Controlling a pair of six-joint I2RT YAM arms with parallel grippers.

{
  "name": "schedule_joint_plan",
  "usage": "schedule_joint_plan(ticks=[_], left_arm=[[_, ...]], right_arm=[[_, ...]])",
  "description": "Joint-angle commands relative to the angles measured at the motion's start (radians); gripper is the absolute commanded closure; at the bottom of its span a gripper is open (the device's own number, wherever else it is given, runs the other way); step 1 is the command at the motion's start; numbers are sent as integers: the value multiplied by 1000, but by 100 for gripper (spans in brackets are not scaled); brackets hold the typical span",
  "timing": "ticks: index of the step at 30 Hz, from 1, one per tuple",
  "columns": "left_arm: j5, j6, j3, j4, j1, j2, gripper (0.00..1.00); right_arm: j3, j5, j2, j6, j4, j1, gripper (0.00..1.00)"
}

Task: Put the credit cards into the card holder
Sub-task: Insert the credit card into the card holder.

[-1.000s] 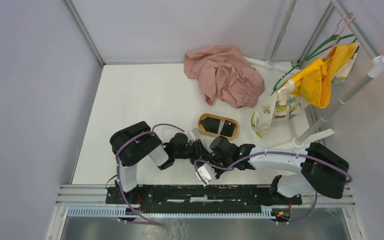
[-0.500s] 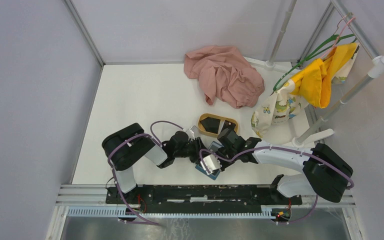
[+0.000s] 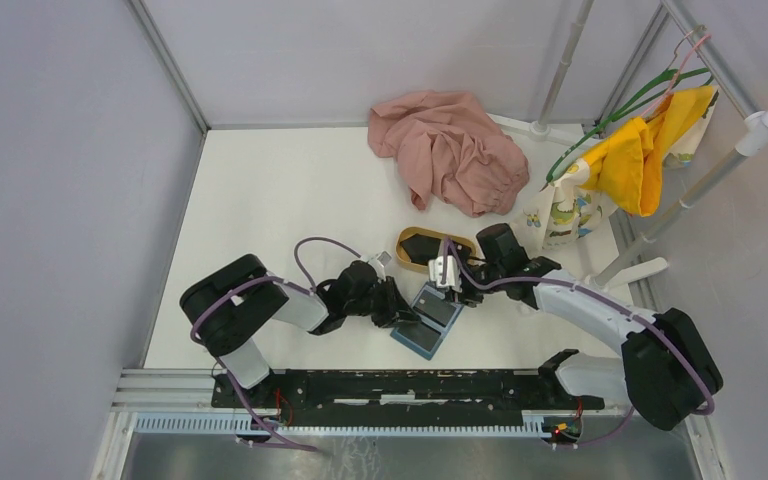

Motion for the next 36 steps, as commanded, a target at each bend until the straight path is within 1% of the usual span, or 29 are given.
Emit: schedule_joint_plan(ticks=[1, 6, 11, 14, 20, 25, 27, 32, 34, 36], left_arm=[[-24, 90, 19, -90, -14, 6, 84], [-28, 114, 61, -114, -14, 46, 86], [-62, 169, 130, -218, -12, 66, 86], [-74, 197, 159, -257, -2, 80, 86], [-73, 274, 238, -321, 26, 109, 85], [-93, 365, 314, -397, 54, 108, 83], [-103, 395, 325, -409, 65, 97, 81], [-123, 456, 301, -421, 73, 30, 73], [-123, 466, 265, -397, 72, -18, 71], [-136, 462, 218, -364, 73, -96, 69]], right_arm=[[47, -146, 41, 157, 39, -47, 54], [57, -170, 116, 264, 40, -68, 50], [102, -105, 206, 359, 17, -85, 48], [118, -67, 230, 410, 12, -104, 47], [124, -100, 242, 451, 3, -135, 47], [129, -203, 259, 476, -16, -152, 50], [126, -238, 261, 492, -12, -158, 51], [113, -363, 255, 532, 13, -170, 53], [106, -335, 234, 544, 40, -171, 54], [80, -220, 202, 619, 109, -179, 51]])
